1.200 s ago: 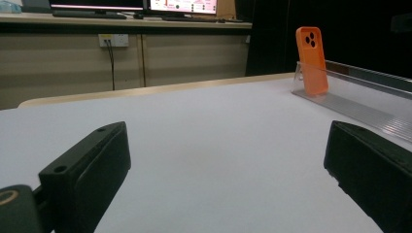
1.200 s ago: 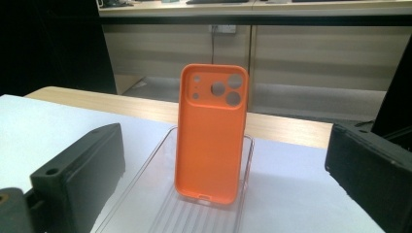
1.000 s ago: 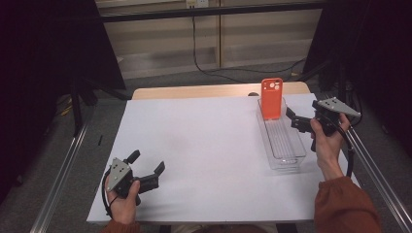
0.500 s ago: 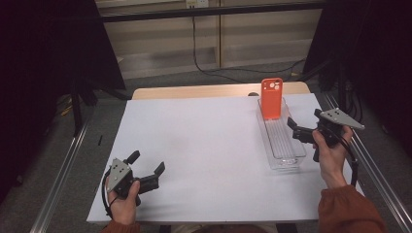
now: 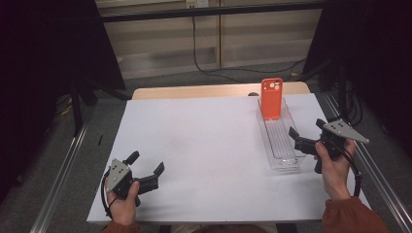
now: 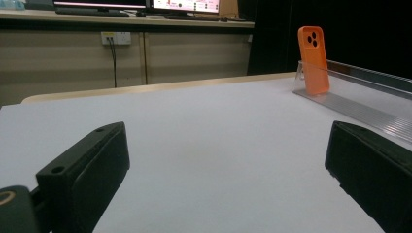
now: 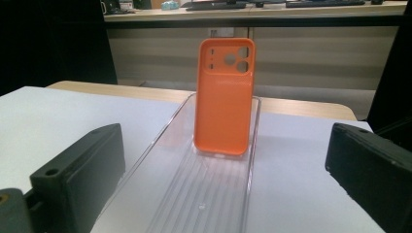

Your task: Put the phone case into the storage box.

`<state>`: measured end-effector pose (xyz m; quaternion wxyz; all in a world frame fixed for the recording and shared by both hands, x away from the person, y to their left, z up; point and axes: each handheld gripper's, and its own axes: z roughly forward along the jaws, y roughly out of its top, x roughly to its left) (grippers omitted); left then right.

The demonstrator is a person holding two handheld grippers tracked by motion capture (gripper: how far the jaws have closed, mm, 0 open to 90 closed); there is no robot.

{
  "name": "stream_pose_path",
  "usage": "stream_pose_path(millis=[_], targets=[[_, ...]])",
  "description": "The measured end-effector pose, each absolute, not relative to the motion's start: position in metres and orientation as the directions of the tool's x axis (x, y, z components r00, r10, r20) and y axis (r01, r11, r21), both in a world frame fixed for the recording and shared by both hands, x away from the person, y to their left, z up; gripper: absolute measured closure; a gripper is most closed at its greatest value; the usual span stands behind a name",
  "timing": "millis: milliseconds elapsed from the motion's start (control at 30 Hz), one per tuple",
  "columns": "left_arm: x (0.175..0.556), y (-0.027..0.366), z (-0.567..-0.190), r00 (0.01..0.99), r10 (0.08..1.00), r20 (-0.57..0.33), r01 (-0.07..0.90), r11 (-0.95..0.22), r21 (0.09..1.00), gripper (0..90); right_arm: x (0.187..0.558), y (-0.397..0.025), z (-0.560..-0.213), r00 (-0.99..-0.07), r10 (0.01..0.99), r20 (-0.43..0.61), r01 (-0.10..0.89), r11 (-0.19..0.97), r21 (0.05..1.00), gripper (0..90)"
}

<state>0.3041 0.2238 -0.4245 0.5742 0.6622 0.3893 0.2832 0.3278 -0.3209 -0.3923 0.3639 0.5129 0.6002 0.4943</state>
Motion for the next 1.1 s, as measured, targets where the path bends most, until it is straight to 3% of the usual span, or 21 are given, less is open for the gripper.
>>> stream_pose_path(millis=[1100], targets=[[0.297, 0.228, -0.424, 0.519, 0.852, -0.062, 0.186, -0.042, 0.982, 2.1, 0.270, -0.315, -0.417, -0.213, 0.975, 0.060, 0.245, -0.006, 0.969, 0.8]])
